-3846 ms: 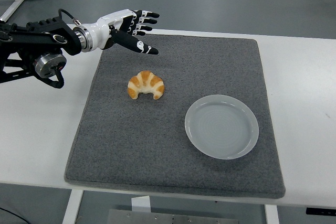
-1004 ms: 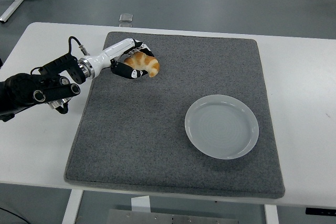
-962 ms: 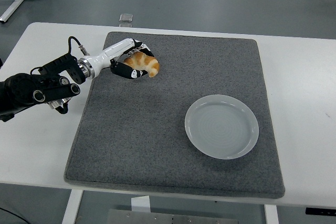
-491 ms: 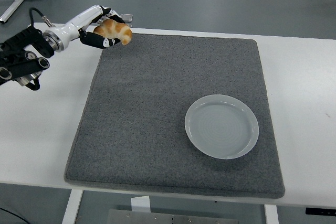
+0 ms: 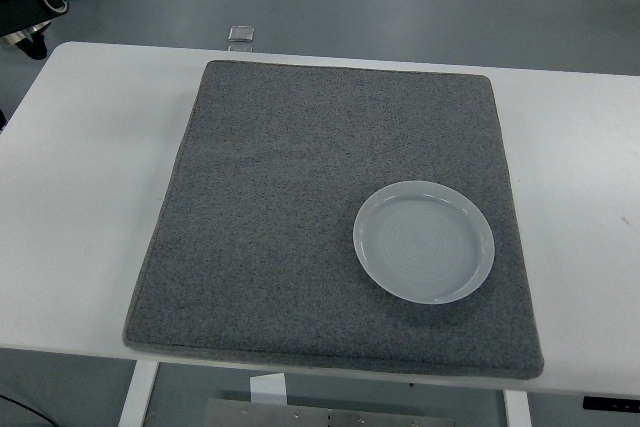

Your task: Place the bread on the plate

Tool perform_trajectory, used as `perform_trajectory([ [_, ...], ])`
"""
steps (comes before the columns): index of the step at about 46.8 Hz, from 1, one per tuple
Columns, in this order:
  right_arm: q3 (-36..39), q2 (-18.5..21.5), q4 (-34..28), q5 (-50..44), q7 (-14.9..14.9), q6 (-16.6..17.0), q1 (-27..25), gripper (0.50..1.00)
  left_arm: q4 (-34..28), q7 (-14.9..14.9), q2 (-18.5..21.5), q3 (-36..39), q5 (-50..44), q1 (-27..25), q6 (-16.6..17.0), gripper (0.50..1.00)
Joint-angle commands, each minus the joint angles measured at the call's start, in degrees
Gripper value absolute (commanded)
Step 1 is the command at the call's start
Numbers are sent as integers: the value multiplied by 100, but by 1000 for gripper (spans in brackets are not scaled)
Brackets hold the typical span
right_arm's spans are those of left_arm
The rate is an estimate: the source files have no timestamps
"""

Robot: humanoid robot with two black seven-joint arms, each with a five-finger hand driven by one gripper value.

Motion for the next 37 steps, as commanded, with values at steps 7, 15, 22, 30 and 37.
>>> perform_trajectory([
  [7, 7, 0, 0, 0, 1, 1, 0, 952, 74, 480, -1108, 72, -14, -188, 93, 500],
  [15, 7, 0, 0, 0, 1, 1, 0, 952, 170, 639, -2189, 142, -5, -188, 313, 500],
  [22, 7, 0, 0, 0, 1, 1, 0, 952, 39, 630, -2980, 143, 38, -180, 488, 500],
  [30, -2, 0, 0, 0, 1, -8, -9, 952, -813, 613, -3087, 178, 249, -162, 743, 500],
  [37, -2, 0, -9, 0, 1, -16, -9, 952, -1201, 516, -3034, 397, 1127, 110, 1042, 500],
])
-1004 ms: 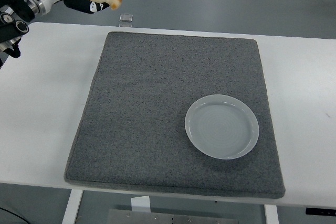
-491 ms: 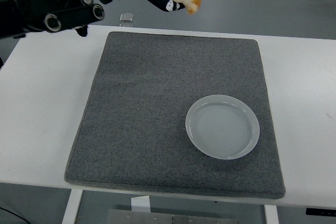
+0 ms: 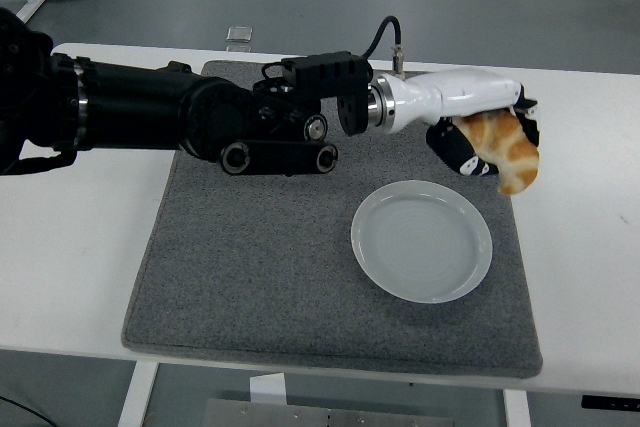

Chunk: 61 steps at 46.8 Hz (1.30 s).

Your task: Place the bread on the plate

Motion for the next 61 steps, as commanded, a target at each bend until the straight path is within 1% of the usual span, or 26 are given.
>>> perform_trajectory([
  [1, -1, 0, -2, 0, -1, 0, -8, 952, -81, -61, 25, 67, 507, 245, 184, 500],
  [5, -1, 0, -2, 0, -1, 0, 1, 952, -90, -158, 78, 67, 806, 527, 298, 500],
  [9, -1, 0, -2, 0, -1, 0, -8, 952, -81, -289, 139, 58, 895, 782, 395, 500],
  [15, -1, 0, -2, 0, -1, 0, -8, 952, -19, -571, 174, 67, 1026, 1168, 720, 500],
  [18, -1, 0, -2, 0, -1, 0, 1, 952, 33, -633, 183, 67, 1140, 1371, 817, 500],
  [26, -1, 0, -2, 0, -1, -9, 1, 952, 402, -650, 166, 67, 1255, 1828, 826, 500],
  [35, -1, 0, -2, 0, -1, -9, 1, 952, 798, -685, 139, 32, 1246, 2144, 826, 500],
  [46, -1, 0, -2, 0, -1, -9, 1, 952, 886, -685, 122, 6, 1167, 2233, 826, 500],
  [56, -1, 0, -2, 0, -1, -9, 1, 952, 965, -677, 95, -170, 1141, 2329, 826, 500],
  [57, 8, 0, -2, 0, -1, -9, 1, 952, 965, -677, 95, -187, 1141, 2347, 826, 516],
  [61, 8, 0, -2, 0, -1, -9, 1, 952, 965, -677, 95, -293, 1141, 2400, 826, 640],
])
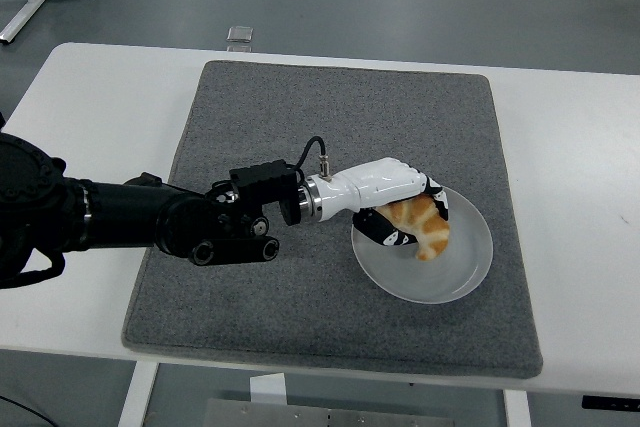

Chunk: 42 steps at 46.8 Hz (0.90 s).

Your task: Place the bread on the plate

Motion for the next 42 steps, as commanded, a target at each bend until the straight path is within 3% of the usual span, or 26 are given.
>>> perform_trajectory([
  [1, 2, 0, 0, 0, 0, 0, 0, 952, 0, 0, 0, -91, 0, 71, -1, 666],
  [7, 2, 0, 0, 0, 0, 0, -8, 952, 0, 0, -9, -117, 0, 159, -1, 726],
  [14, -7, 0, 0, 0, 0, 0, 0, 952, -8, 0, 0, -117, 0, 186, -1, 743],
  [20, 2, 0, 0, 0, 0, 0, 0, 952, -8, 0, -8, -117, 0, 203, -1, 840],
  [28, 2, 0, 0, 0, 0, 0, 0, 952, -17, 0, 0, -117, 0, 229, -1, 919],
  [42, 2, 0, 0, 0, -8, 0, 0, 954, -44, 0, 0, -337, -18, 238, -1, 986],
])
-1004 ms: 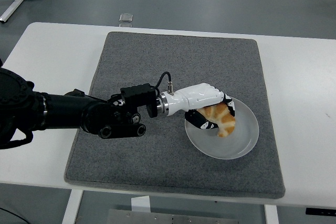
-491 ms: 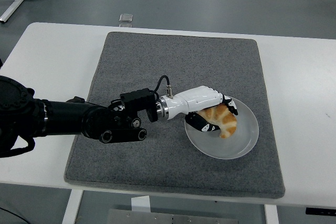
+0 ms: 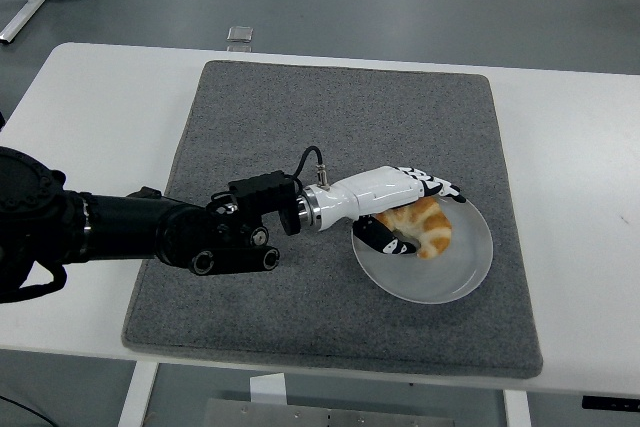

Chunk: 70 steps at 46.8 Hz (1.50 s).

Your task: Place the bread on the plate

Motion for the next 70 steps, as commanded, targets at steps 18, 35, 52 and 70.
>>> perform_trajectory([
  [18, 0, 0, 0, 0, -5, 0, 0, 952, 495, 108, 44, -2034, -1177, -157, -1467, 988],
  [35, -9, 0, 8, 0, -5, 0, 0, 952, 2155, 530, 17, -3222, -3594, -605, -3349, 992],
  [52, -9, 0, 8, 0, -5, 35, 0, 952, 3879, 750, 0, -3328, -5818, -799, -4281, 992],
  [70, 0, 0, 8, 0, 4, 35, 0, 954, 4143, 1031, 298, -4469, -6179, -202, -4633, 992],
])
